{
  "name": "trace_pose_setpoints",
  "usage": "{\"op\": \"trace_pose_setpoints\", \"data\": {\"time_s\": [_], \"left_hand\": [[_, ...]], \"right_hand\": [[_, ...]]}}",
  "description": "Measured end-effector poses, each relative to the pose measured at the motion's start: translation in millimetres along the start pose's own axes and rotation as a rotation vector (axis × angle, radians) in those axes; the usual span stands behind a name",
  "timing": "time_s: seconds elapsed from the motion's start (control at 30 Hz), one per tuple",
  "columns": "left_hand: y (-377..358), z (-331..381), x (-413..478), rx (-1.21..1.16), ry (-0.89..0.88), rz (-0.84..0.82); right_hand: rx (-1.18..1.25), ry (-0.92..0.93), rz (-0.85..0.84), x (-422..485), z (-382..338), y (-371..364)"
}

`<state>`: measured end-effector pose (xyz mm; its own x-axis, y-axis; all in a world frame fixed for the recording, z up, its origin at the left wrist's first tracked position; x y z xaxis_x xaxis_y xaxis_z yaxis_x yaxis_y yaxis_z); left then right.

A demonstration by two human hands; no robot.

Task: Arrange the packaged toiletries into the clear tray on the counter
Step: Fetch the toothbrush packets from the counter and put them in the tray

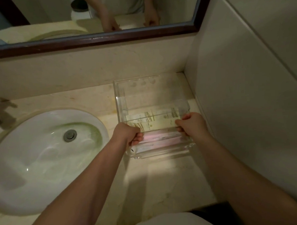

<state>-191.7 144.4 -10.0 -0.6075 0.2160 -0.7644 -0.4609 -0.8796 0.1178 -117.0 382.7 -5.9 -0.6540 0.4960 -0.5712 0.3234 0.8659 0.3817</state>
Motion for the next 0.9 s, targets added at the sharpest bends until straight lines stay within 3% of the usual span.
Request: {"op": "trace_pose_setpoints", "data": {"time_s": [0.37, 0.5, 0.63, 0.77, 0.9], "left_hand": [[-3, 0, 9, -0.232, -0.073, 0.176], [-8, -5, 12, -0.378, -0.052, 0.213], [-11, -4, 9, -0.466, -0.025, 0.230], [-16, -4, 4, -0.504, -0.003, 0.205], [-15, -6, -10, -0.412, -0.141, 0.274]], "right_hand": [[-0.117, 0.080, 0.056, 4, -13, -12], [-0.361, 0.170, 0.183, 3, -18, -13], [-0.423, 0.231, 0.284, -1, -24, -17], [-0.477, 0.284, 0.270, -8, -24, -22], [-0.656, 0.363, 0.220, -15, -23, -35]]}}
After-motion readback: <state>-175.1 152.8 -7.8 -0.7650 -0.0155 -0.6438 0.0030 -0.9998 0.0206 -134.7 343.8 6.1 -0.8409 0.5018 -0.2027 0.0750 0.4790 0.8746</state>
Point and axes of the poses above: each hand's wrist, its own x-axis towards the middle knuckle, its own y-axis out of the back of the hand, z = x × y, the point moved 6 cm from there along x, towards the middle knuckle, and after that the axes turned 8 degrees about -z, right-handed, at the moved point
